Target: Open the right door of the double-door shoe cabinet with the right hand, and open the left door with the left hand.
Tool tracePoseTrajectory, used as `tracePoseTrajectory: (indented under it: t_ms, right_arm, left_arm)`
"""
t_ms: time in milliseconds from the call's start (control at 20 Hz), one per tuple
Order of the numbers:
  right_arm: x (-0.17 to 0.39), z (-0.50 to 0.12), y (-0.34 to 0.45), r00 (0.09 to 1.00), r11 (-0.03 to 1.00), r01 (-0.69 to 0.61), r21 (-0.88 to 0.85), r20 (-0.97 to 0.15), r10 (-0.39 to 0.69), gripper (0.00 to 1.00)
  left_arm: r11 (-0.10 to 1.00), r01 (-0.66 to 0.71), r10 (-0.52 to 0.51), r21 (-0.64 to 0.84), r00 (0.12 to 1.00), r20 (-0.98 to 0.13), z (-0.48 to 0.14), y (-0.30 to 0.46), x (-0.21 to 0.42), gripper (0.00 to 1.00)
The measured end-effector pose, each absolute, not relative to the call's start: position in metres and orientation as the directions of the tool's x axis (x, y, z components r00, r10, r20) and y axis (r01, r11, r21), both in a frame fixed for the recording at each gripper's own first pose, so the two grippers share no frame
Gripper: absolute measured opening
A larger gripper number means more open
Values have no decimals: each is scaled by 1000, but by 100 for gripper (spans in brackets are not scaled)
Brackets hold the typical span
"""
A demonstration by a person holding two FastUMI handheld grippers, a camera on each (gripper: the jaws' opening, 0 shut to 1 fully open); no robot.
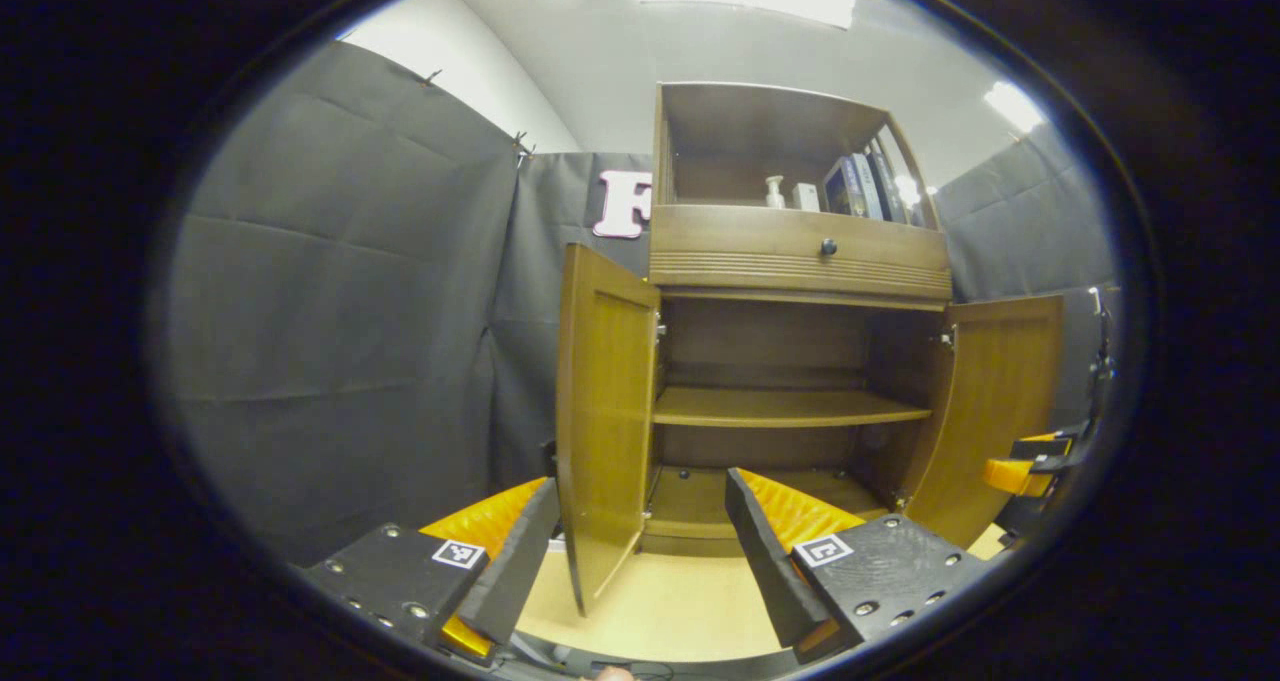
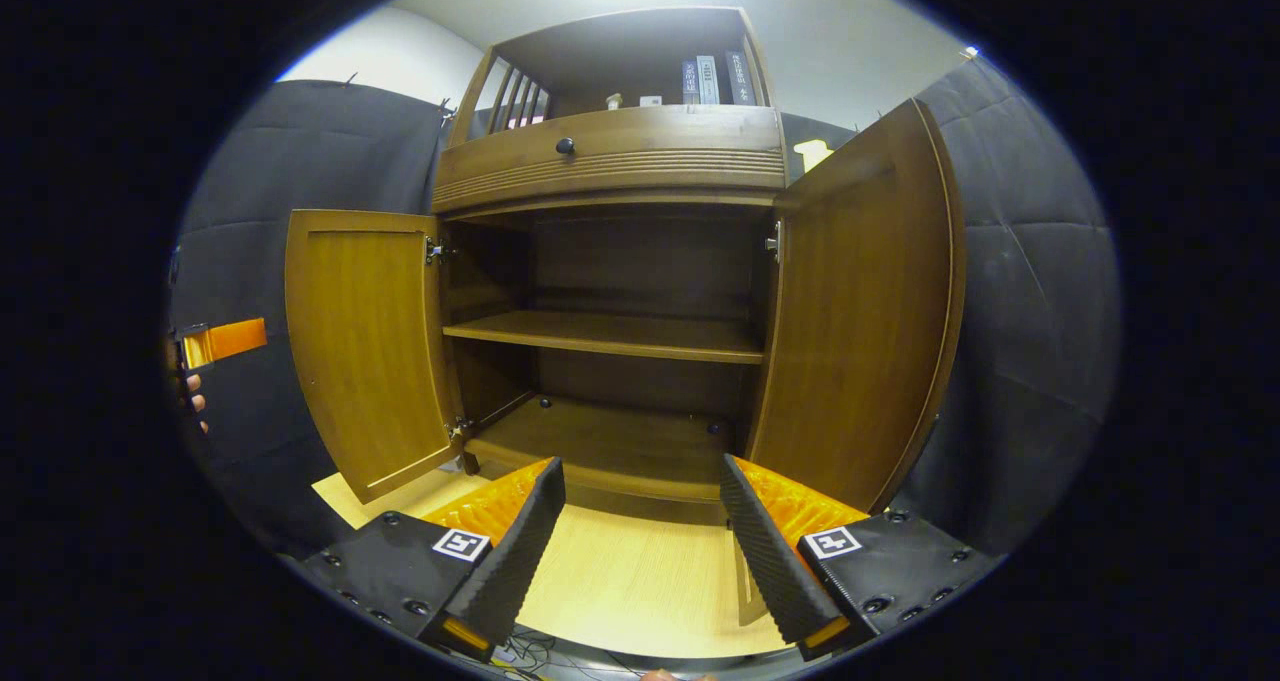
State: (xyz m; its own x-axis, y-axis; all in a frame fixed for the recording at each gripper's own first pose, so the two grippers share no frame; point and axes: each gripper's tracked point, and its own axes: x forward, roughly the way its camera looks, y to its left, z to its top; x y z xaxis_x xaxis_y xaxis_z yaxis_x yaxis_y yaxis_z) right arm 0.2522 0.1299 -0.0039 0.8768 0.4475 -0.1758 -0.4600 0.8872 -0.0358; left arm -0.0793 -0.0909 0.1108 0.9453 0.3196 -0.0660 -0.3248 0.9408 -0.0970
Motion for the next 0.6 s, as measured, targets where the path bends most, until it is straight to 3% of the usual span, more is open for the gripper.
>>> tracePoseTrajectory:
  t_ms: [400,450,600]
  right_arm:
    - [245,8,146,847,856,-513,71,-120,518,94]
    - [247,10,147,852,857,-509,78,-99,515,98]
    - [247,5,144,864,870,-485,89,-108,492,98]
  left_arm:
    - [897,-426,423,-123,905,-49,132,-128,-62,96]
    - [895,-429,426,-121,903,-46,137,-130,-62,96]
    - [888,-448,448,-106,893,-25,144,-130,-64,96]
